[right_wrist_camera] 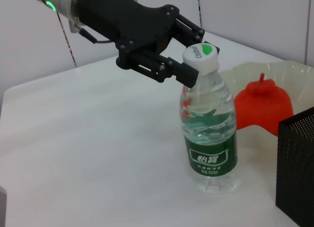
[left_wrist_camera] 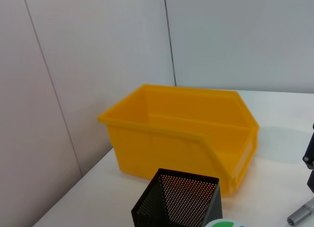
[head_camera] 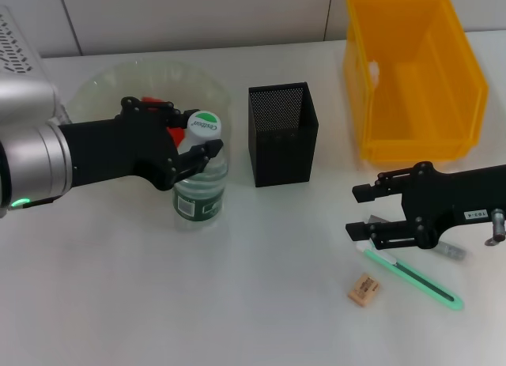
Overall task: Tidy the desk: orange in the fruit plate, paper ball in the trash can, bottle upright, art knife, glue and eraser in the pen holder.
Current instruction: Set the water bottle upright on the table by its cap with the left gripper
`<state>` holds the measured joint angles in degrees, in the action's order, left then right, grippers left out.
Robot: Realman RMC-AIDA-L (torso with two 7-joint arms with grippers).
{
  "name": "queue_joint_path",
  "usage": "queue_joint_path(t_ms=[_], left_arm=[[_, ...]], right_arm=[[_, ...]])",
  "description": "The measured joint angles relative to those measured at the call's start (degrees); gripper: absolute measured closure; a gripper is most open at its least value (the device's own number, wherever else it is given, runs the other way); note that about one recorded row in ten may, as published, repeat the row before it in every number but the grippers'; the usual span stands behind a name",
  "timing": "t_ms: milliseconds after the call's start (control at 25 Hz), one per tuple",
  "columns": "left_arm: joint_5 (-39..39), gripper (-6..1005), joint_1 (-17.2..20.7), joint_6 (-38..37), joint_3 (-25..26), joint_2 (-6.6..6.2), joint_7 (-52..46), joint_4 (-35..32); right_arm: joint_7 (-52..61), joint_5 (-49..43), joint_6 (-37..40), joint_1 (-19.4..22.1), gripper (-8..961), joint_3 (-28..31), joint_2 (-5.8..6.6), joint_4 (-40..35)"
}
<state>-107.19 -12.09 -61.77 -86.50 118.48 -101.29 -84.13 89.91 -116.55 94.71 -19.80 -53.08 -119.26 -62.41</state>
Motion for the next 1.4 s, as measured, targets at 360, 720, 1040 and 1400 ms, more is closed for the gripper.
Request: queue_joint_path(t_ms=[360, 720, 1040, 1400], left_arm=[[2.7, 546, 2.2, -0.3, 1.4, -0.13, 0.9, -0.8], [3.6, 537, 2.8, -2.0, 1.8, -0.07, 1.5, -1.9], [3.6, 528, 3.5, -2.8, 2.6, -0.01, 1.2, -2.0], [3.7, 519, 5.8, -3.3, 3.6, -0.08, 1.2, -3.4]], right_arm=[[0.0, 0.1, -0.2, -0.1, 335, 0.0, 0.00, 0.0], [0.0, 0.0, -0.2, -0.3, 335, 0.0, 0.00, 0.0], [0.0, 0.0, -0.2, -0.3, 335, 0.0, 0.00, 0.0], [0.0, 0.0, -0.2, -0.4, 335, 0.0, -0.02, 0.0]])
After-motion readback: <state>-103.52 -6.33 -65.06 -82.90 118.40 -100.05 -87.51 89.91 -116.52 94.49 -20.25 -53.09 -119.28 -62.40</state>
